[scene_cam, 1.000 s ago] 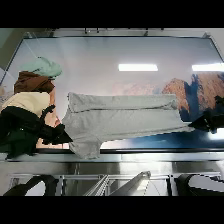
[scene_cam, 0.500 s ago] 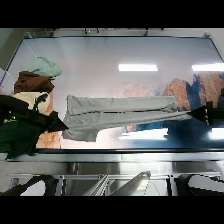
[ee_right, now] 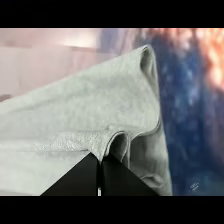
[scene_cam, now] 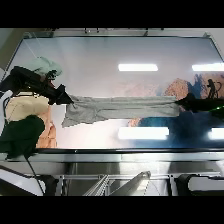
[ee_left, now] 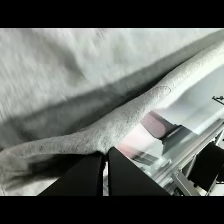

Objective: Fold the shirts.

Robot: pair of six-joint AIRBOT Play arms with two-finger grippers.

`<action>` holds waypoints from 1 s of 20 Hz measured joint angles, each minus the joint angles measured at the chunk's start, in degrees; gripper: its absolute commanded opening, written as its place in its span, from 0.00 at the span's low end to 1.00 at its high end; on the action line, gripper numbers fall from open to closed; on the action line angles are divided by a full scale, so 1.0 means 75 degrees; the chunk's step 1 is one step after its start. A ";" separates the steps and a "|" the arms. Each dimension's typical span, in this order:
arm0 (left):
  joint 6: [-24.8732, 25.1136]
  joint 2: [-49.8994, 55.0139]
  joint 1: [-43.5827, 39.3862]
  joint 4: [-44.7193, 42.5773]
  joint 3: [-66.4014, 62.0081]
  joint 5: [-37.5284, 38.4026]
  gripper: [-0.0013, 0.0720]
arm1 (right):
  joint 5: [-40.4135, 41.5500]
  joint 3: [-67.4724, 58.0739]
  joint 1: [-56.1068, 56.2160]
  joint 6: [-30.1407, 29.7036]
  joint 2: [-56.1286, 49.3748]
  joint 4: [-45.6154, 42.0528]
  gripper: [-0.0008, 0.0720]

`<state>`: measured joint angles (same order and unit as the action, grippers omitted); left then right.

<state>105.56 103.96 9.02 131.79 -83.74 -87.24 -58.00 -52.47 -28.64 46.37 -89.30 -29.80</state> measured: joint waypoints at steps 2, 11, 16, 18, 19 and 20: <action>-0.0003 0.0641 -0.0015 -0.0015 -0.0539 -0.0038 0.03 | 0.0321 0.0000 0.0157 -0.0172 -0.0271 0.0020 0.03; -0.0020 0.1676 -0.0117 0.0178 -0.2352 -0.1105 0.99 | 0.0318 -0.0848 0.0271 0.0254 -0.0178 -0.1521 0.85; -0.0221 0.1174 -0.0111 0.0291 -0.3305 -0.1236 0.99 | -0.0096 -0.1714 0.0283 0.1988 -0.0344 -0.3261 0.84; -0.0286 0.1026 -0.0181 0.0294 -0.3453 -0.1244 0.97 | -0.0251 -0.1827 0.0300 0.2279 -0.0618 -0.3442 0.83; -0.0341 0.0970 -0.0233 0.0294 -0.3497 -0.1262 0.97 | -0.0382 -0.1877 0.0300 0.2352 -0.0772 -0.3346 0.83; -0.0344 0.0927 -0.0300 0.0300 -0.3532 -0.1268 0.96 | -0.0463 -0.1912 0.0303 0.2393 -0.0927 -0.3232 0.83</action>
<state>102.98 110.91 6.76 134.04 -110.24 -96.75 -61.47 -66.81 -26.37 64.31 -96.25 -54.04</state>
